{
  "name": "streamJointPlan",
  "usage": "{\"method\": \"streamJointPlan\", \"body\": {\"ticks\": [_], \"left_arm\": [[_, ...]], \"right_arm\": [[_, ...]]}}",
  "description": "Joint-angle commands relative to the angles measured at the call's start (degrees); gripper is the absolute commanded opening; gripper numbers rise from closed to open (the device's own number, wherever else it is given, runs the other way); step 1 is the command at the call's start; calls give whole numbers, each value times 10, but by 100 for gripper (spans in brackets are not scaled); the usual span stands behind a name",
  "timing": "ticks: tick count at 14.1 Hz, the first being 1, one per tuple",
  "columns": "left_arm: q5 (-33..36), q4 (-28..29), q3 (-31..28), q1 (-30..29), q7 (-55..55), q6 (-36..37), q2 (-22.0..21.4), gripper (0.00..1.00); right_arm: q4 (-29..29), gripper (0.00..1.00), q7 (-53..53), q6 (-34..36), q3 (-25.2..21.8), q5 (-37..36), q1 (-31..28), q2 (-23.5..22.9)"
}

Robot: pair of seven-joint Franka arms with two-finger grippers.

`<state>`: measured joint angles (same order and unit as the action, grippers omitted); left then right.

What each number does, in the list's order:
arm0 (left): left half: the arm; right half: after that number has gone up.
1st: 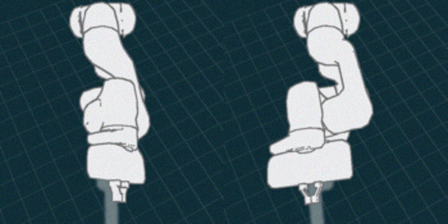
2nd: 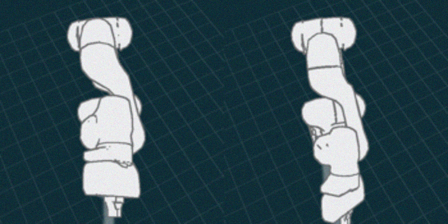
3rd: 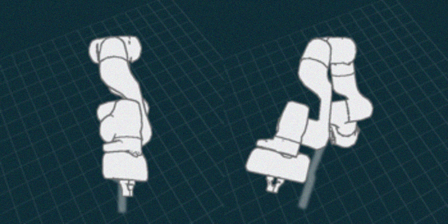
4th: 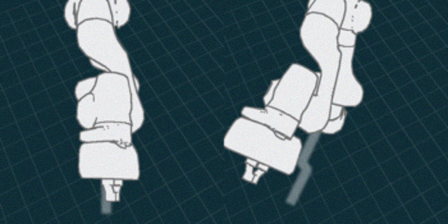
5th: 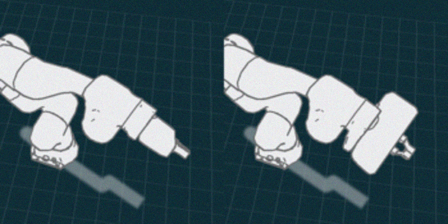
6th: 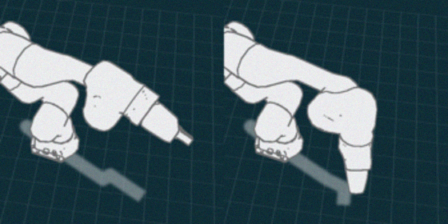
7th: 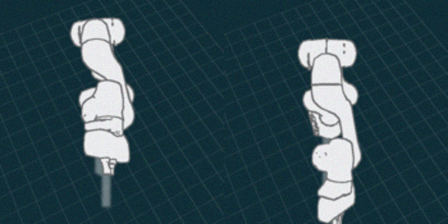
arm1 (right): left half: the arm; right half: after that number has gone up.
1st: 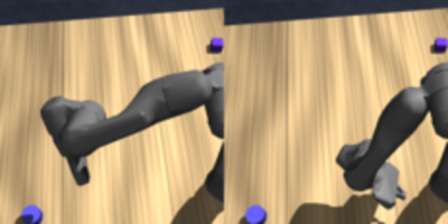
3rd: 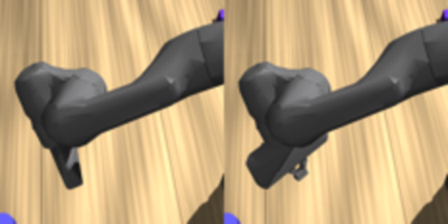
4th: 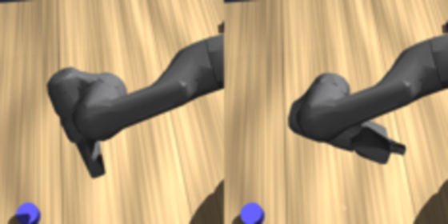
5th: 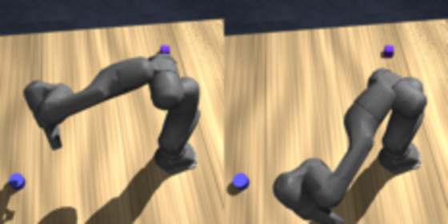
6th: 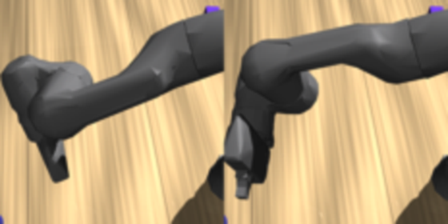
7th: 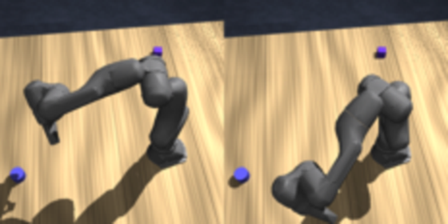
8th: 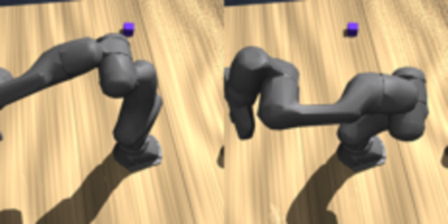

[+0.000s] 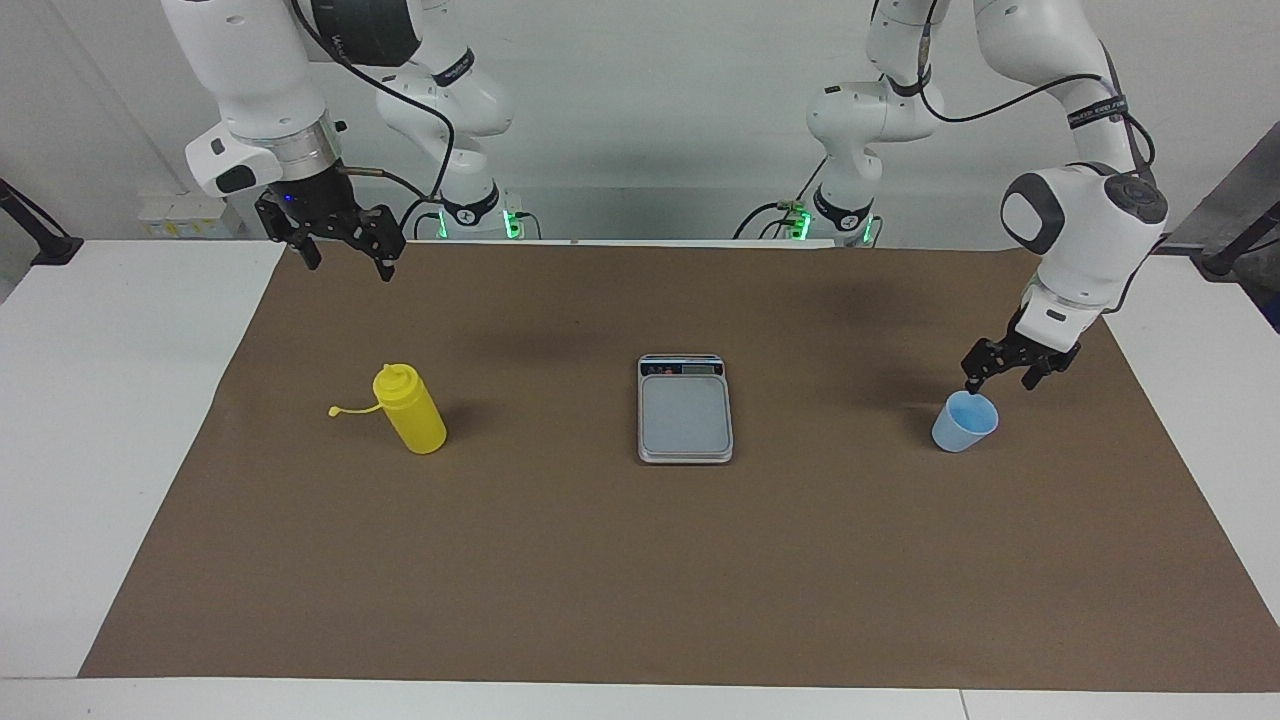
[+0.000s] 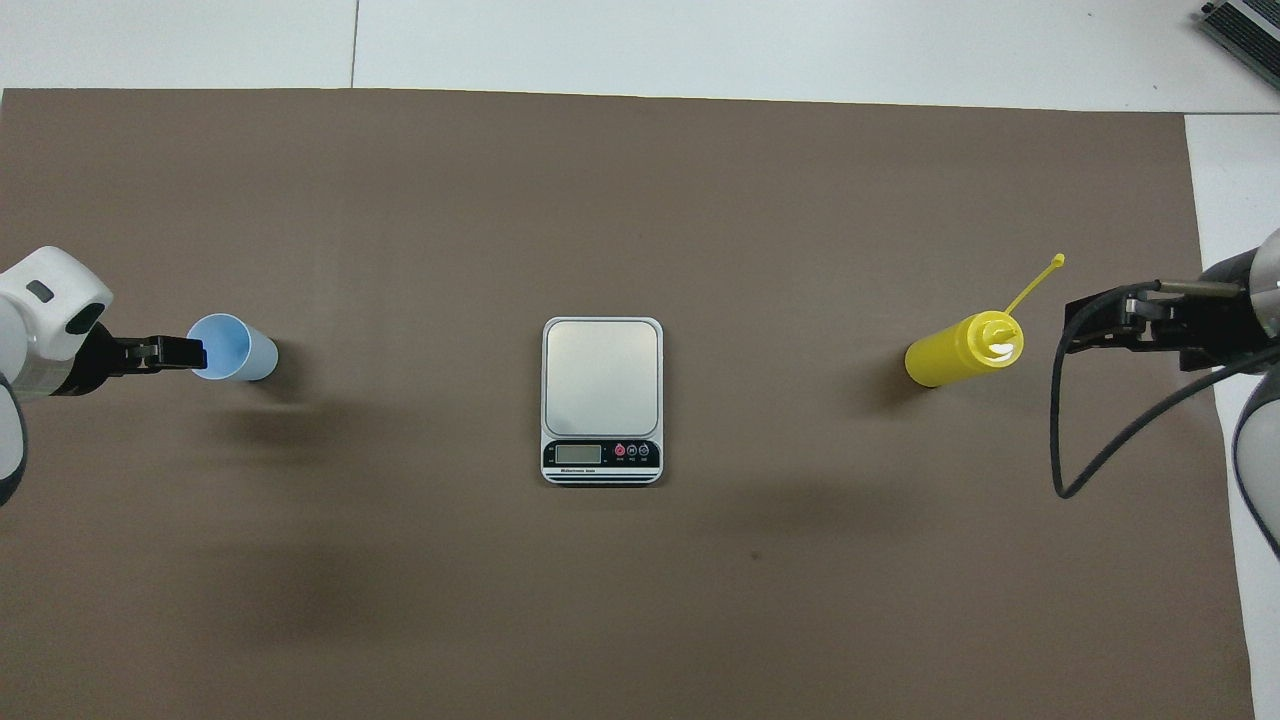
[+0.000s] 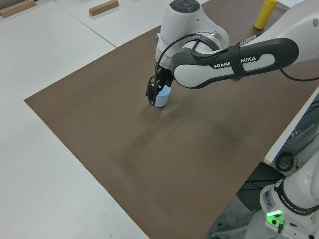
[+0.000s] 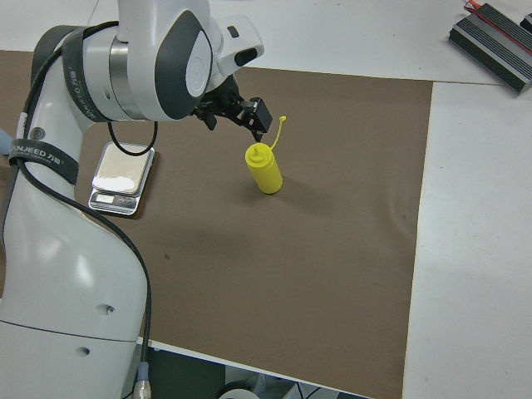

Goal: Pour seasoning into cup on scale with both arms
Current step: 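Reach the left gripper to the blue cup and grasp it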

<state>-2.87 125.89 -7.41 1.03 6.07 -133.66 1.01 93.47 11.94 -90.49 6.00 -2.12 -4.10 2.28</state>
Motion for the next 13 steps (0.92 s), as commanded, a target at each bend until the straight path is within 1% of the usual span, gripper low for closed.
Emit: {"method": "streamJointPlan", "body": {"ticks": [1, 2, 6, 10, 12, 13], "left_arm": [[9, 12, -4, 2, 5, -41, 14, 100], [9, 13, -4, 2, 5, -45, 16, 100], [5, 14, -4, 2, 1, -67, 50, 100], [2, 18, -3, 2, -2, -66, 53, 100], [2, 17, -3, 4, -23, -63, 53, 100], [1, 17, -2, 4, -35, -60, 53, 92]], "right_arm": [[13, 100, 0, -6, 1, 12, -6, 11], [13, 100, 0, -6, 1, 12, -6, 11], [13, 100, 0, -6, 1, 12, -6, 11], [13, 100, 0, -6, 1, 12, -6, 11], [13, 100, 0, -6, 1, 12, -6, 11], [13, 100, 0, -6, 1, 12, -6, 11]]}}
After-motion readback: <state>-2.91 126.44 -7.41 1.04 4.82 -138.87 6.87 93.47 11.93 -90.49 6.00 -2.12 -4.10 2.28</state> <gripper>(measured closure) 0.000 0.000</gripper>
